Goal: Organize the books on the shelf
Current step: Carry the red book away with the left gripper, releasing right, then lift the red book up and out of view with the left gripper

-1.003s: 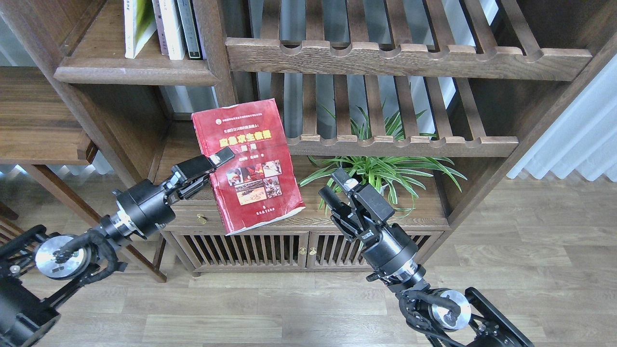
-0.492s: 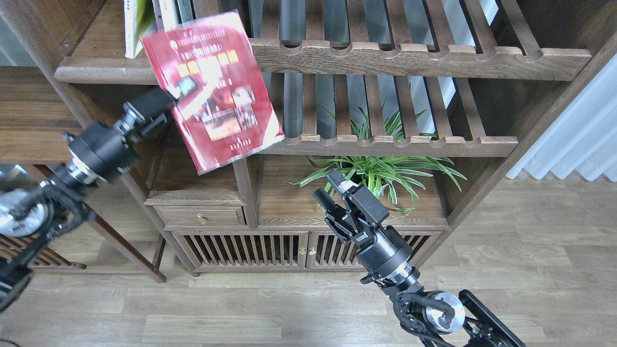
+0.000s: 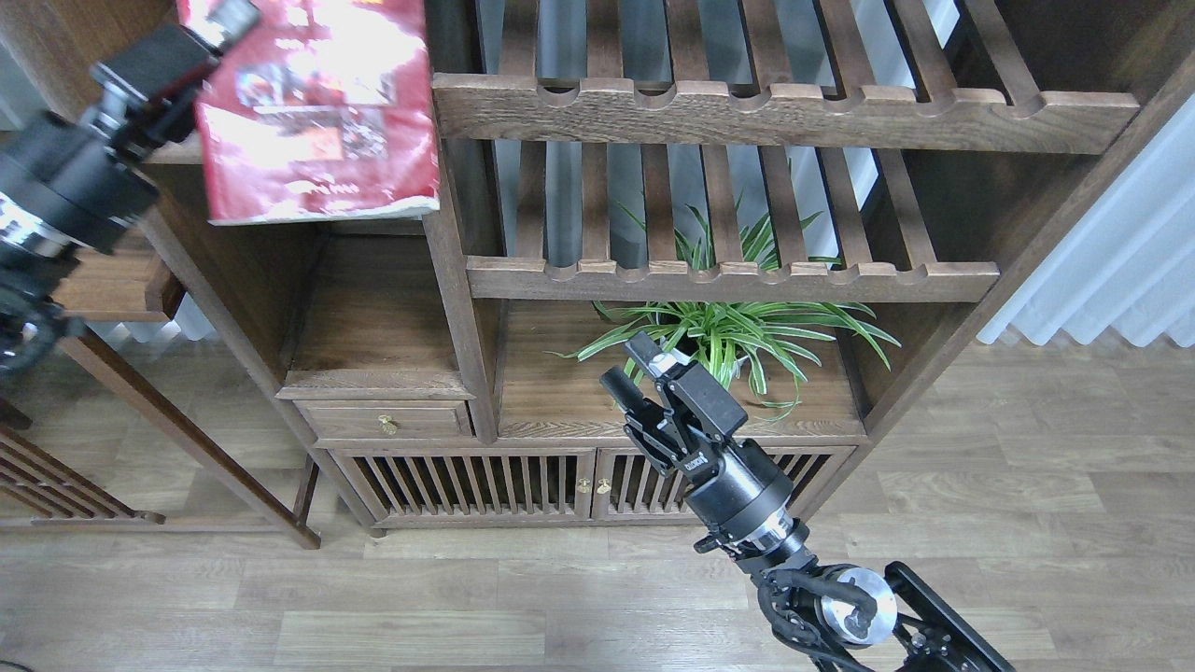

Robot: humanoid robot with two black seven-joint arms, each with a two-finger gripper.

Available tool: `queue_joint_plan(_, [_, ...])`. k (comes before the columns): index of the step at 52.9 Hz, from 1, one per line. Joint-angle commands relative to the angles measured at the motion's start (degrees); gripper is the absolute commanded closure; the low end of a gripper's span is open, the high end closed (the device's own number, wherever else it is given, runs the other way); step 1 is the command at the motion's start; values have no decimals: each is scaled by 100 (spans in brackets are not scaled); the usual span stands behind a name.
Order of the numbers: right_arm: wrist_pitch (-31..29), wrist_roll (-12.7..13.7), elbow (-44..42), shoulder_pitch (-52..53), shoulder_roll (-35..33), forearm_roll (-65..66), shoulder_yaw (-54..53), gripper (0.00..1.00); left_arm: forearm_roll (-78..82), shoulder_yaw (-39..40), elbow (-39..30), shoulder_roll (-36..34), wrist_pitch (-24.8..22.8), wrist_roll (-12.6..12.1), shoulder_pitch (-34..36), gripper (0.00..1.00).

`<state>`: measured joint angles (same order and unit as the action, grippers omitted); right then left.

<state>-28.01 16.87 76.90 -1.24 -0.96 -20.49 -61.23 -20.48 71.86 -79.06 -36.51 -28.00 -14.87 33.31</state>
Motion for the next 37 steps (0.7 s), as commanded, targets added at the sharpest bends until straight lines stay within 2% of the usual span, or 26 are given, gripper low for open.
queue_joint_plan(1, [1,0,0,1,17,1,6,17,-9,320,14,-146,0,2,9,100])
queue_joint_plan(14, [1,0,-79,36,87,89,24,17,9,935,58,-383,0,-16,0,100])
queue_joint_plan(23, [1,0,-87,45,96,203,50,17,53,1410,145,-392,0,-174,9,100])
queue_joint_plan(26, [1,9,-87,71,96,264,129,17,325,1770,303,-383,0,-253,88,100])
queue_joint_plan(37, [1,9,-70,132,96,264,305,16,1098,2069,436,-330,0,-235,351,100])
